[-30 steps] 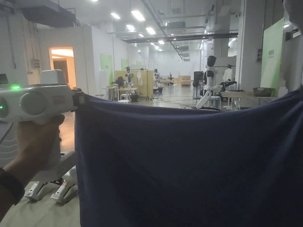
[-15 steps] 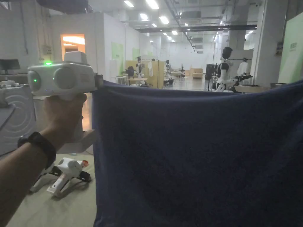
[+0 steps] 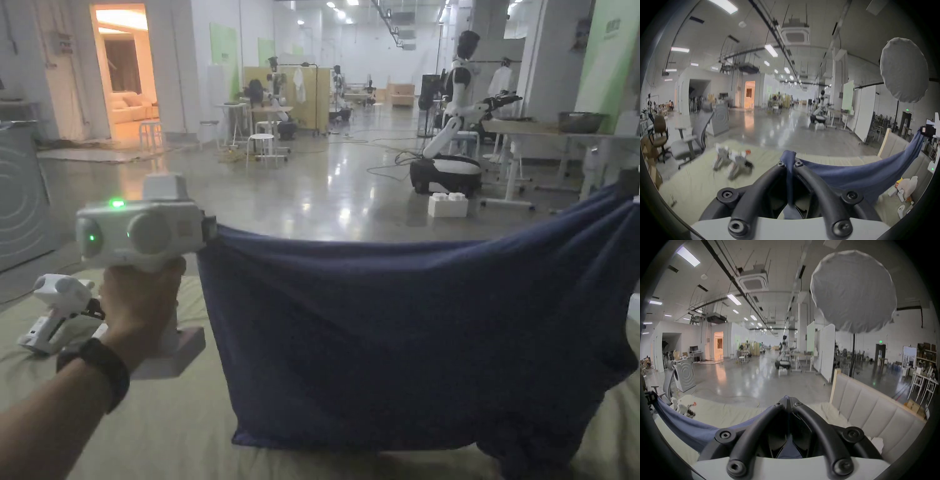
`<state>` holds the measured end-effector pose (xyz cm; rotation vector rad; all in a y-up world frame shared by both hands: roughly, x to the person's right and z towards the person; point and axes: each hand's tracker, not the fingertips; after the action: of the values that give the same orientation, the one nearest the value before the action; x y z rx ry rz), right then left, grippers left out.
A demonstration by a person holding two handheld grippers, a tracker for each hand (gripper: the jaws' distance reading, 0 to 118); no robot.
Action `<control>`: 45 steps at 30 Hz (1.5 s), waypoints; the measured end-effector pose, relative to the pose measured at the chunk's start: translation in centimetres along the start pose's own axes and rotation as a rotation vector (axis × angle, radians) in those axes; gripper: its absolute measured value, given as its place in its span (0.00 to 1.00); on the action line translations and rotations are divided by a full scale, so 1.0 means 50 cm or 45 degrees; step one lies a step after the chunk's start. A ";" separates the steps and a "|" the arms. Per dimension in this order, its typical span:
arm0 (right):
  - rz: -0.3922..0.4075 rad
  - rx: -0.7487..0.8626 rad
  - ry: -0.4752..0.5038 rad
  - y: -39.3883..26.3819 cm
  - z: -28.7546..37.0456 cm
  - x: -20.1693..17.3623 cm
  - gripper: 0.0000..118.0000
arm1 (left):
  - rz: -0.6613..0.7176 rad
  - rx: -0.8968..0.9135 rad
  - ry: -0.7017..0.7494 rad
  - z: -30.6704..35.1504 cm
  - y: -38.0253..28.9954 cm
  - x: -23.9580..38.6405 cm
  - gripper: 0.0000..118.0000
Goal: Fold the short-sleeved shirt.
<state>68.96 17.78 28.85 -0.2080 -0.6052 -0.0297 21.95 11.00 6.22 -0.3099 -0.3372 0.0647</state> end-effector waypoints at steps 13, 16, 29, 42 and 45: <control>-0.010 -0.211 0.074 -0.405 0.303 0.163 0.00 | -0.026 -0.157 -0.187 0.294 -0.372 -0.117 0.00; -0.064 -0.252 0.080 -0.494 0.435 0.199 0.00 | -0.040 -0.179 -0.205 0.413 -0.449 -0.128 0.00; -0.192 -0.517 0.048 -0.769 0.728 0.275 0.00 | 0.057 -0.375 -0.223 0.680 -0.679 -0.200 0.00; -0.108 -0.760 0.041 -0.914 0.684 0.286 0.57 | 0.067 -0.628 -0.111 0.621 -0.807 -0.247 0.65; -0.122 -0.746 0.024 -0.909 0.698 0.302 0.63 | 0.077 -0.592 -0.055 0.641 -0.796 -0.259 0.71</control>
<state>57.76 -19.13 73.86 -0.7450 -0.5754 -0.3034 -0.55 -19.08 43.23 -0.7799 -0.3840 0.0522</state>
